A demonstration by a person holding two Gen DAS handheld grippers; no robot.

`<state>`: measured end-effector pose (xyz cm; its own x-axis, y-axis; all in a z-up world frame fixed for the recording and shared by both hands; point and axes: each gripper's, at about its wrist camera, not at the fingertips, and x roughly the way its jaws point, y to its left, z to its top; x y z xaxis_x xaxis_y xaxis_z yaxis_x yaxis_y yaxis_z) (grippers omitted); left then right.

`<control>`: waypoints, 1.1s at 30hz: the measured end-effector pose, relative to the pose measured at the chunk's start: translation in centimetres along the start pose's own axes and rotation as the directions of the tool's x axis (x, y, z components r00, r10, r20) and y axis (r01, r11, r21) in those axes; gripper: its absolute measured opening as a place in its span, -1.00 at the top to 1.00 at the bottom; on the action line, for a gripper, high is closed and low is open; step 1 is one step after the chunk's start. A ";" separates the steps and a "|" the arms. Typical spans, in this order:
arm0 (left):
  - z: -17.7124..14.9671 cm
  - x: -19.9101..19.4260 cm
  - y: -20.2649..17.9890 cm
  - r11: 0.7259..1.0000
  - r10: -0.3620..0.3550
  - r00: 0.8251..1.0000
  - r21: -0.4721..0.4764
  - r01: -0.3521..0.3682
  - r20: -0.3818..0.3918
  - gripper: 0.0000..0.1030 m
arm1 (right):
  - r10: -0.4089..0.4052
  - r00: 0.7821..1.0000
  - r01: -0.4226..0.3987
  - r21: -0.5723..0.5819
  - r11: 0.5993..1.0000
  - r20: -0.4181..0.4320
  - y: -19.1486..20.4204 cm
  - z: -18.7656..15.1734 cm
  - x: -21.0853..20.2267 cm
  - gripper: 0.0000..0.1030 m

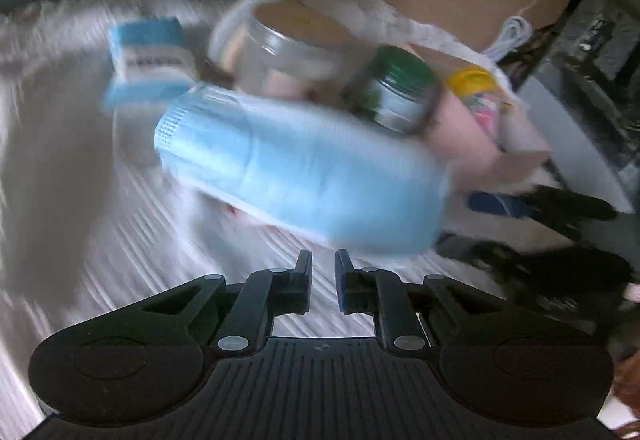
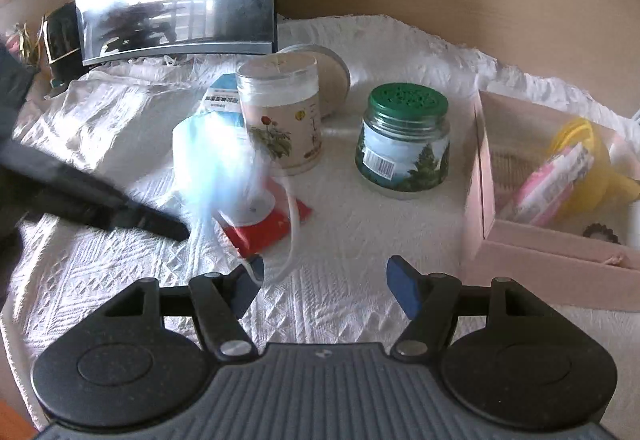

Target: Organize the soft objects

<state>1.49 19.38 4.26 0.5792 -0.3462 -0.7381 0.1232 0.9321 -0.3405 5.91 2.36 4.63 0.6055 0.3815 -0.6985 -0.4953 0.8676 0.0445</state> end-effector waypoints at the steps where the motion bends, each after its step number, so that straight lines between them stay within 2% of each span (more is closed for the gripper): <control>1: -0.6 -0.4 -0.5 1.000 -0.003 1.000 -0.002 0.003 0.006 0.71 | -0.002 1.000 0.002 0.005 1.000 -0.002 -0.1 0.0 0.0 -0.34; 5: -0.8 -1.3 -0.8 0.998 0.056 0.998 -0.016 -0.055 0.039 0.71 | -0.011 1.000 0.011 0.007 1.000 -0.006 -0.2 -0.1 0.0 -0.34; 10: 0.0 -3.2 0.9 0.988 0.133 0.987 -0.085 -0.126 0.086 0.71 | -0.001 1.000 0.002 -0.012 1.000 0.013 0.0 0.0 -0.9 -0.34; 16: -0.3 -5.3 3.4 0.960 0.225 0.968 -0.194 -0.201 0.111 0.71 | 0.073 0.997 -0.068 -0.106 0.992 0.041 2.5 1.6 -0.8 -0.39; 20: -1.0 -6.2 4.9 0.954 0.205 0.972 -0.246 -0.172 0.116 0.71 | 0.119 0.993 -0.114 -0.196 0.974 0.013 5.6 2.1 1.0 -0.39; 22: -1.3 -6.7 4.9 0.957 0.182 0.975 -0.249 -0.146 0.128 0.71 | 0.156 0.987 -0.157 -0.203 0.966 -0.023 7.0 2.3 1.7 -0.39; 26: -1.6 -6.8 4.7 0.967 0.119 0.983 -0.239 -0.084 0.137 0.71 | 0.320 0.939 -0.338 -0.181 0.924 -0.124 9.7 1.6 2.3 -0.39; 29: -1.9 -5.9 4.3 0.970 0.095 0.989 -0.234 -0.066 0.116 0.71 | 0.337 0.929 -0.363 -0.205 0.909 -0.151 11.3 0.7 2.3 -0.39; 33: -2.1 -4.3 4.0 0.968 0.084 0.993 -0.245 -0.061 0.088 0.71 | 0.309 0.939 -0.336 -0.220 0.916 -0.149 11.1 0.2 1.8 -0.39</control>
<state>-2.16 24.35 4.84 0.6558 -0.2557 -0.7103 -0.1135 0.8968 -0.4276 1.64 12.75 4.05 0.3228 0.5792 -0.7485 -0.7943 0.5959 0.1186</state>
